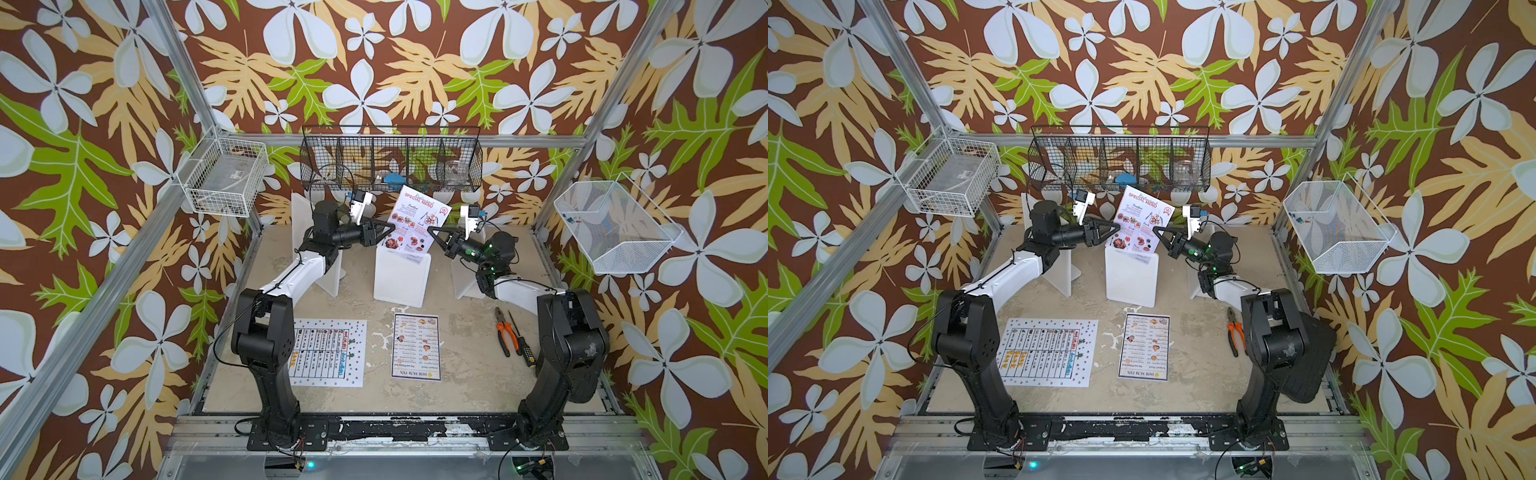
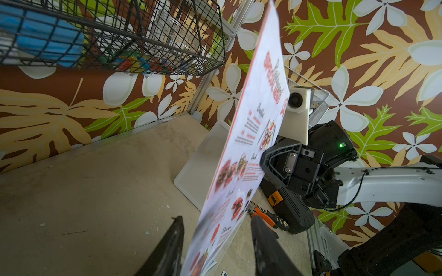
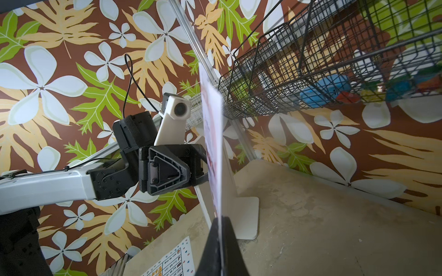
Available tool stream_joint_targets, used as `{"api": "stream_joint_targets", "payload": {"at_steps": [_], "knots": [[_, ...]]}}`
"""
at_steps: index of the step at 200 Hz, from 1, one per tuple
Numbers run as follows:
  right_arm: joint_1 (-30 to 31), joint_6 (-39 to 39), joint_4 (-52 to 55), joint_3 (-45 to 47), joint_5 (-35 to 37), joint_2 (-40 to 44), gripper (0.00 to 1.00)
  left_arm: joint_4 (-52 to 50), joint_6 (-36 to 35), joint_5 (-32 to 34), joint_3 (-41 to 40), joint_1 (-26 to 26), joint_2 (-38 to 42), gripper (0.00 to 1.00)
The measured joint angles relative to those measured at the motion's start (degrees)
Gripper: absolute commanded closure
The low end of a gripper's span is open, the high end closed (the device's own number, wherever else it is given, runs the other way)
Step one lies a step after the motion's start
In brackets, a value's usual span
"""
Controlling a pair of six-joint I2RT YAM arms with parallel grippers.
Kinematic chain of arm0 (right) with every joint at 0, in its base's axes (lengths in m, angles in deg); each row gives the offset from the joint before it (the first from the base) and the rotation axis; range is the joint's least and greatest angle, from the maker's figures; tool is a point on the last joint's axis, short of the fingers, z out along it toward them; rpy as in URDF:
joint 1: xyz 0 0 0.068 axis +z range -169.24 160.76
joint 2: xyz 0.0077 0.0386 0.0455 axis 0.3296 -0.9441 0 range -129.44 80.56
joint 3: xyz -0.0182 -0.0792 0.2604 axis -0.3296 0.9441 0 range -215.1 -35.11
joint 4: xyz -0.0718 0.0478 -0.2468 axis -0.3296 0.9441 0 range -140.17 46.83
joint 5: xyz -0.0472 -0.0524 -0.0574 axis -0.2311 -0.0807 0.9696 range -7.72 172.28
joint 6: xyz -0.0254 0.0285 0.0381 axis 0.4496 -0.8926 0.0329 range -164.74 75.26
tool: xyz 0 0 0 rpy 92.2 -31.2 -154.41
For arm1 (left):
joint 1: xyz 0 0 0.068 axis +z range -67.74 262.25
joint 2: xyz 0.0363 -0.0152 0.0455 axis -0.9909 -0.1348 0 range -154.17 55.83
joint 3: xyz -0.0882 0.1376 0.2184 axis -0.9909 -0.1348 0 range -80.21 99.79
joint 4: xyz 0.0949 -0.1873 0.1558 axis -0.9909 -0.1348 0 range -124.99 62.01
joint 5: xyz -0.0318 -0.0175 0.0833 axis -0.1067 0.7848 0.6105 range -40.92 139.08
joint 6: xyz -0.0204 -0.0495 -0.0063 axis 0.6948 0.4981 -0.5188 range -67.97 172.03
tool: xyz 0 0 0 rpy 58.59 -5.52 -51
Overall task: Insert the menus into the narrow rack
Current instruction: Insert the menu into the narrow rack.
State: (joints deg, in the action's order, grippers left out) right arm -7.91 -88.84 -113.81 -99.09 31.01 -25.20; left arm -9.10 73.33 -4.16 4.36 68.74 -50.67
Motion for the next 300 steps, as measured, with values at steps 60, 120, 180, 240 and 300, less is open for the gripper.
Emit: {"api": "stream_joint_targets", "payload": {"at_steps": [60,120,180,240,300], "knots": [[-0.52,2.64,4.57,-1.70,-3.39,0.00,1.00,-0.04,-0.02,0.00,0.00,0.00,0.00,0.54],[-0.70,6.93,10.99,-4.39,-6.03,0.00,1.00,-0.31,-0.24,0.00,0.00,0.00,0.00,0.52],[-0.94,11.72,18.45,-5.97,-7.37,1.09,1.00,-0.72,-0.46,0.07,0.44,0.00,0.00,0.46],[-1.31,17.75,26.53,-8.48,-8.15,2.10,1.00,-1.07,-0.63,0.11,0.44,0.00,0.00,0.46],[-1.31,23.89,34.77,-12.02,-8.79,2.14,1.00,-1.07,-0.66,0.11,0.44,0.00,0.00,0.44]]}}
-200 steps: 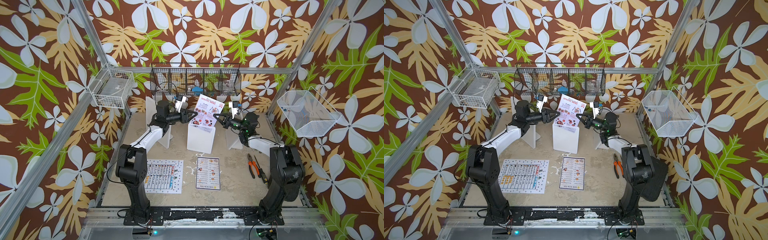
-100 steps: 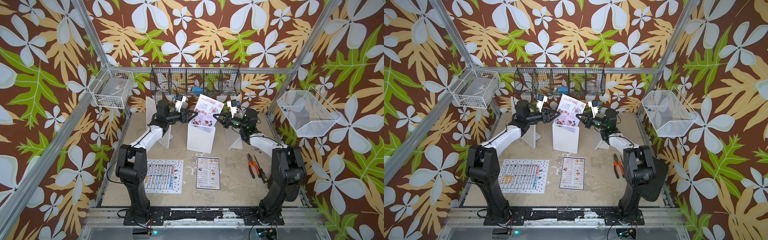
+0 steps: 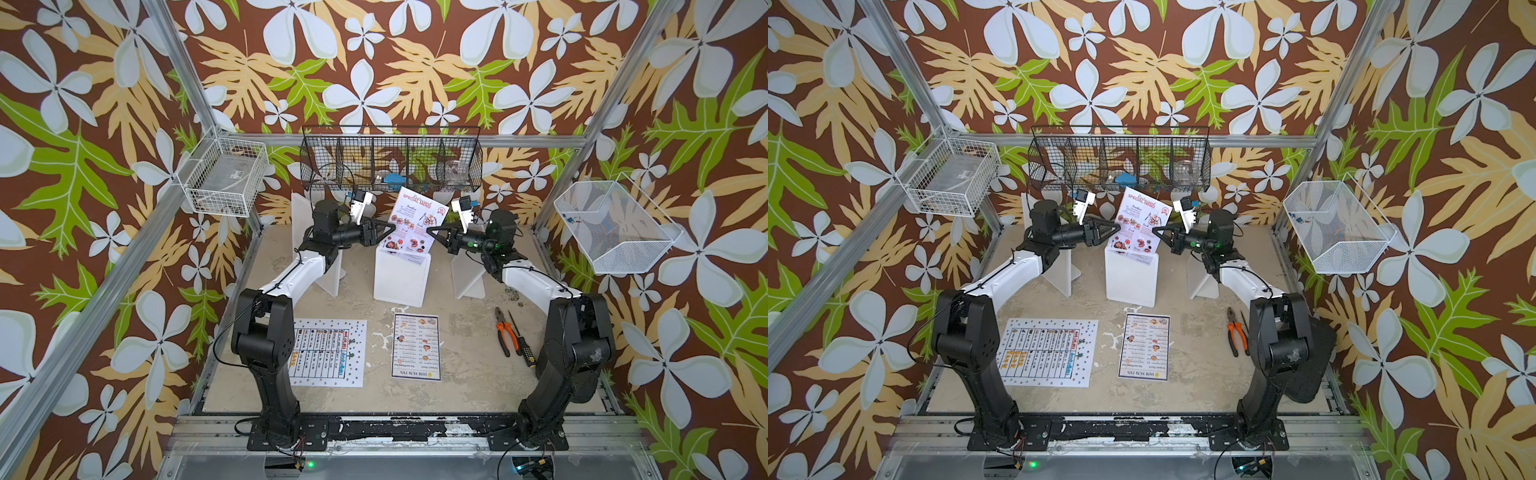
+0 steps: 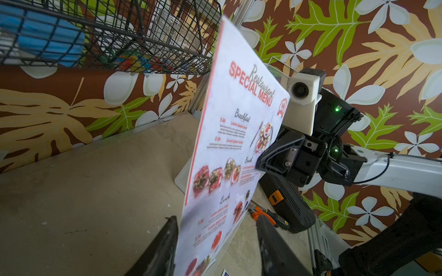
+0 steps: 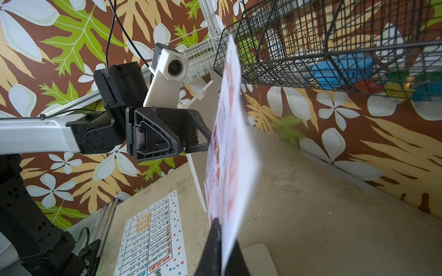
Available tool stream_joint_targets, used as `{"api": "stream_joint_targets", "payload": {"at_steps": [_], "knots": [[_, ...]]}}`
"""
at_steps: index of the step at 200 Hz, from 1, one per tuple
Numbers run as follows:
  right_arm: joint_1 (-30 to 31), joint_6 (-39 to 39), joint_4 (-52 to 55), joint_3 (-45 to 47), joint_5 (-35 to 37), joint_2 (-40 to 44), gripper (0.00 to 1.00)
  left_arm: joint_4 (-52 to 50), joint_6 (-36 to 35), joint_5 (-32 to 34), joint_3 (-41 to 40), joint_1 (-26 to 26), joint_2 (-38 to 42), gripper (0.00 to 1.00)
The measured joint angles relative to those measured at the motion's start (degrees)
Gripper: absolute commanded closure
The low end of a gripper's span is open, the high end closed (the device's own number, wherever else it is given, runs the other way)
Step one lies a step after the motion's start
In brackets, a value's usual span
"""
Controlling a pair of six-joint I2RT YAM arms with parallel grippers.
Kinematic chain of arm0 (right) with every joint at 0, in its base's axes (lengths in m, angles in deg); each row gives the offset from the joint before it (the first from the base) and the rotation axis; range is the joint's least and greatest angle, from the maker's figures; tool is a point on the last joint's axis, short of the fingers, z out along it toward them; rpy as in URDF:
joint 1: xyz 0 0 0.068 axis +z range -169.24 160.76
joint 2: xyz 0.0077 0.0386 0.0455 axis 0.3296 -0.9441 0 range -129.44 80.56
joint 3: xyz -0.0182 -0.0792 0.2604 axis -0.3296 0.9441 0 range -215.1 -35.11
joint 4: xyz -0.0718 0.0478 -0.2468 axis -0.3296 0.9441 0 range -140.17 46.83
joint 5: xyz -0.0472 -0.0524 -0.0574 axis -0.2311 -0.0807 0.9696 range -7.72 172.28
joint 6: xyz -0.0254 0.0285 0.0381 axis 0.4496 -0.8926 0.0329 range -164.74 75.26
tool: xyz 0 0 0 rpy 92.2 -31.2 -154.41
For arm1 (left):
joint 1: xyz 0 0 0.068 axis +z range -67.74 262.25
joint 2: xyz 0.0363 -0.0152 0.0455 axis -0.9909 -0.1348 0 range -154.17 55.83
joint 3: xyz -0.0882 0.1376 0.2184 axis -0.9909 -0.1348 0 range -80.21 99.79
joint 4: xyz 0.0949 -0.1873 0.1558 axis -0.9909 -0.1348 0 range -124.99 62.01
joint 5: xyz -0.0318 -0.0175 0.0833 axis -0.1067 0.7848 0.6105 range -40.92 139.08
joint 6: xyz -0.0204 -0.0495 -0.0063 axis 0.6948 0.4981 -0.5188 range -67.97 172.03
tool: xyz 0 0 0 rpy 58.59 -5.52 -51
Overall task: Insert the menus into the narrow rack
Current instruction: Insert the menu into the narrow rack.
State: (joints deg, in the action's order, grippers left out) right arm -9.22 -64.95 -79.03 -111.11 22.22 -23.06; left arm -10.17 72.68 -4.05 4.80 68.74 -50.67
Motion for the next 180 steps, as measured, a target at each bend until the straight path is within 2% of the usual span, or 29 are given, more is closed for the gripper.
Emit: {"api": "stream_joint_targets", "payload": {"at_steps": [109,180], "knots": [[-0.59,7.10,9.92,-4.90,-1.75,-0.31,1.00,0.00,0.00,-0.20,0.00,0.00,0.00,0.40],[-0.63,13.05,19.12,-9.55,-2.99,-2.19,1.00,-0.35,-0.83,-0.22,0.59,0.00,0.00,0.31]]}}
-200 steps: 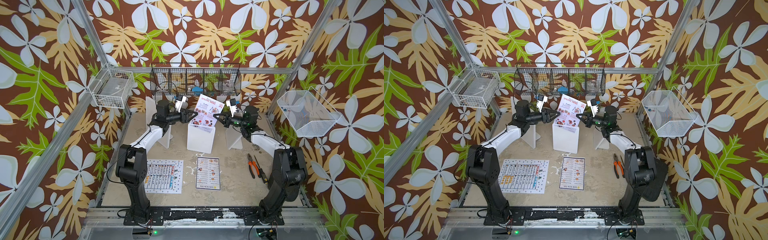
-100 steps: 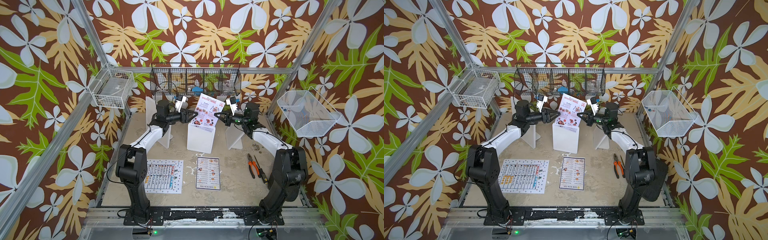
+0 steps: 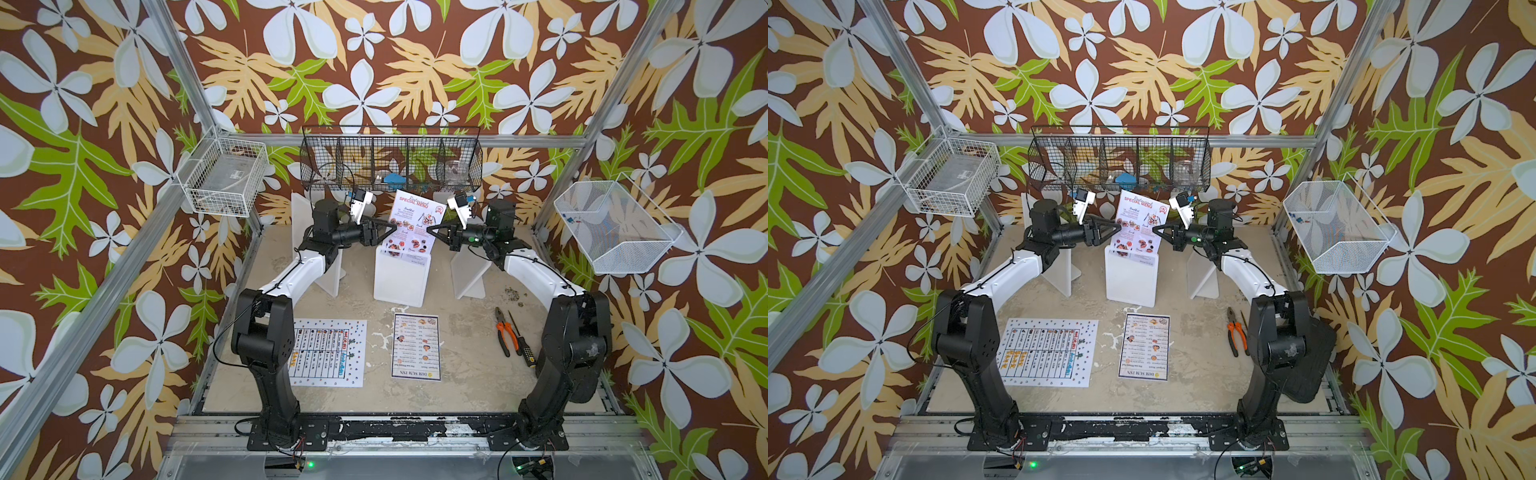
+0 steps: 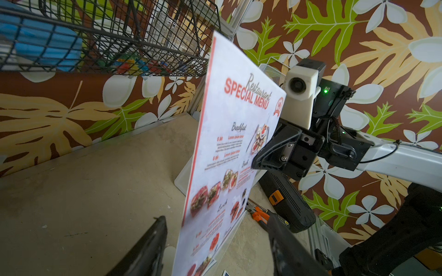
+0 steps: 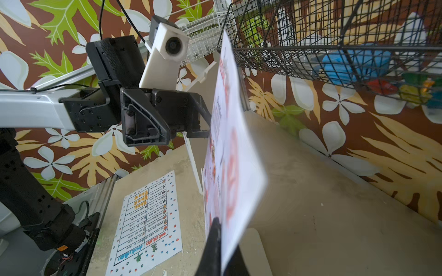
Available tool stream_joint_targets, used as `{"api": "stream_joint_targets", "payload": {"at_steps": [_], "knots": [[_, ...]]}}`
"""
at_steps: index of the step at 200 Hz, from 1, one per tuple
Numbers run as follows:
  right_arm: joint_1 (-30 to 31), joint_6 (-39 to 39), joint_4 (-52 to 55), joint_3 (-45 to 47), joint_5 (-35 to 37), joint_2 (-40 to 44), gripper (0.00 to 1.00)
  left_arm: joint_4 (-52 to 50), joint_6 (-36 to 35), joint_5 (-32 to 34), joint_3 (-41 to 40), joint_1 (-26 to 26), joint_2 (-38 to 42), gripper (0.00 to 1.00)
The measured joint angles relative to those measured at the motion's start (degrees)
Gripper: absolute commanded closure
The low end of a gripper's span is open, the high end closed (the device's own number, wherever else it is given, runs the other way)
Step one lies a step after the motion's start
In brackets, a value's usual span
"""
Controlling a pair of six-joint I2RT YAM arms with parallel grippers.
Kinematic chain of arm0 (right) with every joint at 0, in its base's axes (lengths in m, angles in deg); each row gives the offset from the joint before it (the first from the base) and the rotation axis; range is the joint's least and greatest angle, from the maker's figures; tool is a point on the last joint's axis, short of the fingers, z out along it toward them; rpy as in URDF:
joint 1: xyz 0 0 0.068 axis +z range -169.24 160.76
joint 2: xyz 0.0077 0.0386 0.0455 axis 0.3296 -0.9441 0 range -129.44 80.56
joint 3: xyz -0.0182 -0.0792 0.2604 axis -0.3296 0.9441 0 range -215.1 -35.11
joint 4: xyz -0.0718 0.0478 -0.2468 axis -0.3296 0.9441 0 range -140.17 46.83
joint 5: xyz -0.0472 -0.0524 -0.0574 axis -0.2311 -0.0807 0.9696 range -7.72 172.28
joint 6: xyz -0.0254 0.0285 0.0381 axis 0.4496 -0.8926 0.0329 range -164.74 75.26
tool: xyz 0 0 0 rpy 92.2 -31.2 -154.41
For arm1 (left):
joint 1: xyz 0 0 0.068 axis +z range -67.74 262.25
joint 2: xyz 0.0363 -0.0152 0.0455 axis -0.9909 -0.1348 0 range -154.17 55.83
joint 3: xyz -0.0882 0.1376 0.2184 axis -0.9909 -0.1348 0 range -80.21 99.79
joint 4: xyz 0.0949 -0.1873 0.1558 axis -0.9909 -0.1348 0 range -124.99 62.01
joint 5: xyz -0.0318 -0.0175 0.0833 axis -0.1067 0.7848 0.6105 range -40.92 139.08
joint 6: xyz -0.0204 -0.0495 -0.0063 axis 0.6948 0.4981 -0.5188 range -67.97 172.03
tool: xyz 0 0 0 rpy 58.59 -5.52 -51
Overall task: Insert the menus into the narrow rack
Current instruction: Insert the menu into the narrow rack.
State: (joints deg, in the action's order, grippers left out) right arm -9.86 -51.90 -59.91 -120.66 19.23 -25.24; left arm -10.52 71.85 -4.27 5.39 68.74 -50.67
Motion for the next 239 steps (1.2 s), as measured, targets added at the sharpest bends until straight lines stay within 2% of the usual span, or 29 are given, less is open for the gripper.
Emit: {"api": "stream_joint_targets", "payload": {"at_steps": [145,184,203,239], "knots": [[2.01,11.17,15.17,-4.57,-0.31,-2.56,1.00,-4.04,-3.54,6.38,-0.59,0.00,2.27,0.31],[2.01,11.78,15.85,-4.90,-0.15,-2.47,0.77,-4.46,-3.61,6.16,-0.59,0.00,2.23,0.34],[2.01,11.47,15.69,-5.81,-0.11,-2.34,0.68,-4.44,-3.58,5.25,-0.59,-0.02,2.01,0.37],[2.01,9.09,14.69,-6.78,0.07,-2.29,0.69,-4.44,-3.41,4.15,-0.59,-0.04,1.49,0.43]]}}
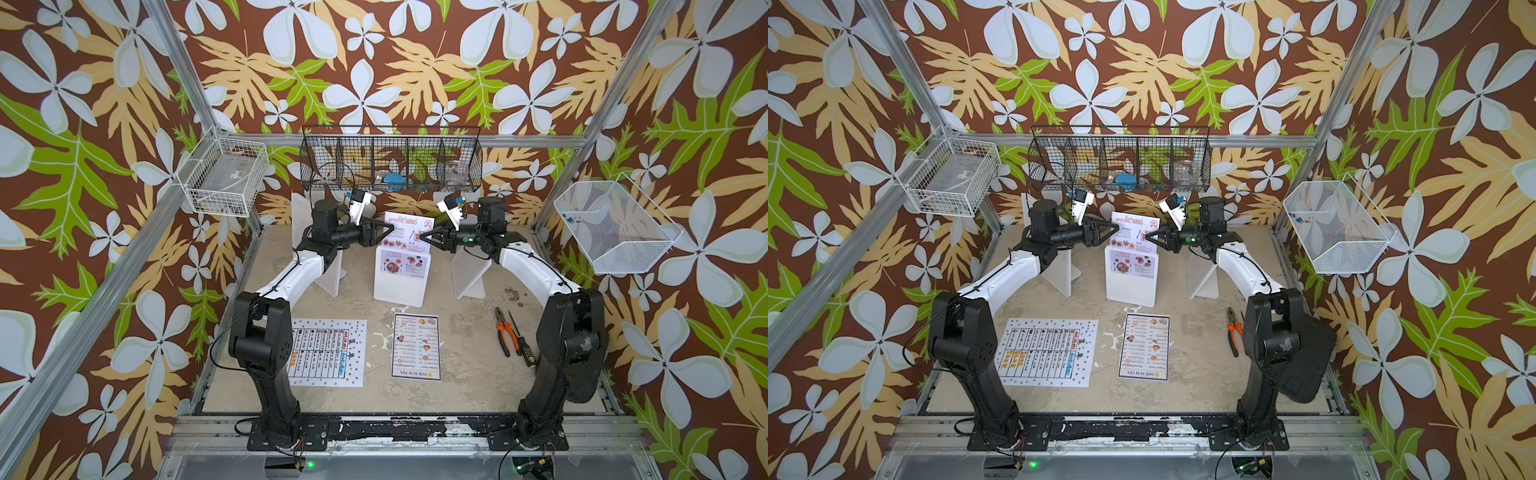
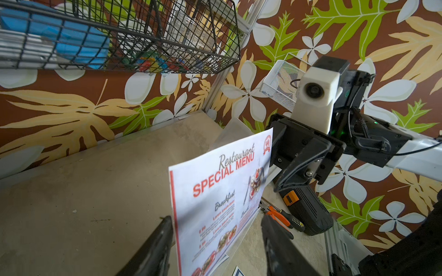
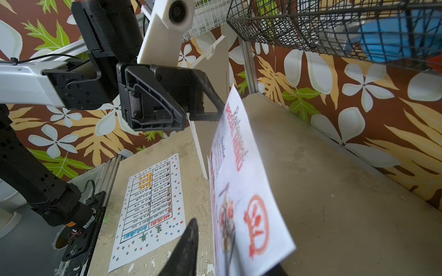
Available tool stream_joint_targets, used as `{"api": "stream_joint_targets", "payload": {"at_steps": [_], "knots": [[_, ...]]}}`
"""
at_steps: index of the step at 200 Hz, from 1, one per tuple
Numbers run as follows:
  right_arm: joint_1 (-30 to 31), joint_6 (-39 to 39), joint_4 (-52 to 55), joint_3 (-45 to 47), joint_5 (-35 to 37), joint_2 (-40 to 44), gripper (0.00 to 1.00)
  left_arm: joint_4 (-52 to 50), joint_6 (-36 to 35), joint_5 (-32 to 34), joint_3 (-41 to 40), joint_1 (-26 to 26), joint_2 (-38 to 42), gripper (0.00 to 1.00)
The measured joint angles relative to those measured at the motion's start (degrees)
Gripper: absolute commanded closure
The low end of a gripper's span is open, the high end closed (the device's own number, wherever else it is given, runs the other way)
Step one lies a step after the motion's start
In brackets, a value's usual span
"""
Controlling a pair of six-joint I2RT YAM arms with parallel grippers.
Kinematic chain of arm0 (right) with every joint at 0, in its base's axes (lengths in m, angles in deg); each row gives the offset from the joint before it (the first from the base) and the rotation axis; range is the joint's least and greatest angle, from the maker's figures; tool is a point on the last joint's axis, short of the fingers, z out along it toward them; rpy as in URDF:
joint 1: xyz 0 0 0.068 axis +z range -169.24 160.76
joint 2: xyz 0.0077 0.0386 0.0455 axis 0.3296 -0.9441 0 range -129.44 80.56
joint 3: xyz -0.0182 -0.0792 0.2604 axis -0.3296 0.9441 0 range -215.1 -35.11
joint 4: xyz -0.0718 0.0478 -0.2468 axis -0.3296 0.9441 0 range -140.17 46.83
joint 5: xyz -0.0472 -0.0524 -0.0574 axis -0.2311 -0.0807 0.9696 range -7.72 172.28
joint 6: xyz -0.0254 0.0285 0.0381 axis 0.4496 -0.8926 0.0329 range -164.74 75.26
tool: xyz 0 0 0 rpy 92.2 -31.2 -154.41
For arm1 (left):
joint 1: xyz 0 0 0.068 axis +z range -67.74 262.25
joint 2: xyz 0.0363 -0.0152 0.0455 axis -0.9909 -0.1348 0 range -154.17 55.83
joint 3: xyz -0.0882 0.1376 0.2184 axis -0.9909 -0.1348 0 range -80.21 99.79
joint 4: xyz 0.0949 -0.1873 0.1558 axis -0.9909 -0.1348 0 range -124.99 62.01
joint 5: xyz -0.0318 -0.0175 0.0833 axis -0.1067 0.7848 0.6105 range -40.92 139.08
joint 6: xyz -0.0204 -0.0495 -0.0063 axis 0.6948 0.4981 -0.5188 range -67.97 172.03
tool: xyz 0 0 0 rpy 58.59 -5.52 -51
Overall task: Insert the menus into the narrow rack
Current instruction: Insert the menu into the narrow rack.
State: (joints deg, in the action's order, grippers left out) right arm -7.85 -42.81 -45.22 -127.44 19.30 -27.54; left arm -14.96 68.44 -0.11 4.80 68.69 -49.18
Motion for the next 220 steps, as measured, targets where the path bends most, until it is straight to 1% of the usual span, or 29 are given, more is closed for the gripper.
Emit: {"api": "stream_joint_targets", "payload": {"at_steps": [43,76,97,141,175,220], "knots": [[0.00,-0.48,-0.68,-0.42,0.13,0.00,0.71,0.09,0.22,-0.63,0.00,-0.04,-0.20,0.45],[0.00,-1.57,-1.03,-0.20,0.13,0.02,0.81,0.11,0.28,-0.68,0.00,-0.11,-0.20,0.46],[0.00,-1.75,-1.68,1.07,0.04,0.50,0.84,0.42,0.46,-0.72,-0.26,-0.11,-0.20,0.47],[0.15,-2.97,-3.67,4.42,-0.04,1.44,0.84,0.66,0.55,-0.79,-1.64,-0.20,-0.20,0.47],[0.39,-3.04,-4.31,5.35,0.00,1.51,0.84,0.90,0.94,-0.79,-2.54,-0.28,0.02,0.47],[0.79,-3.15,-4.83,5.40,0.31,1.55,0.78,0.90,0.87,-0.17,-3.45,-0.28,1.14,0.46]]}}
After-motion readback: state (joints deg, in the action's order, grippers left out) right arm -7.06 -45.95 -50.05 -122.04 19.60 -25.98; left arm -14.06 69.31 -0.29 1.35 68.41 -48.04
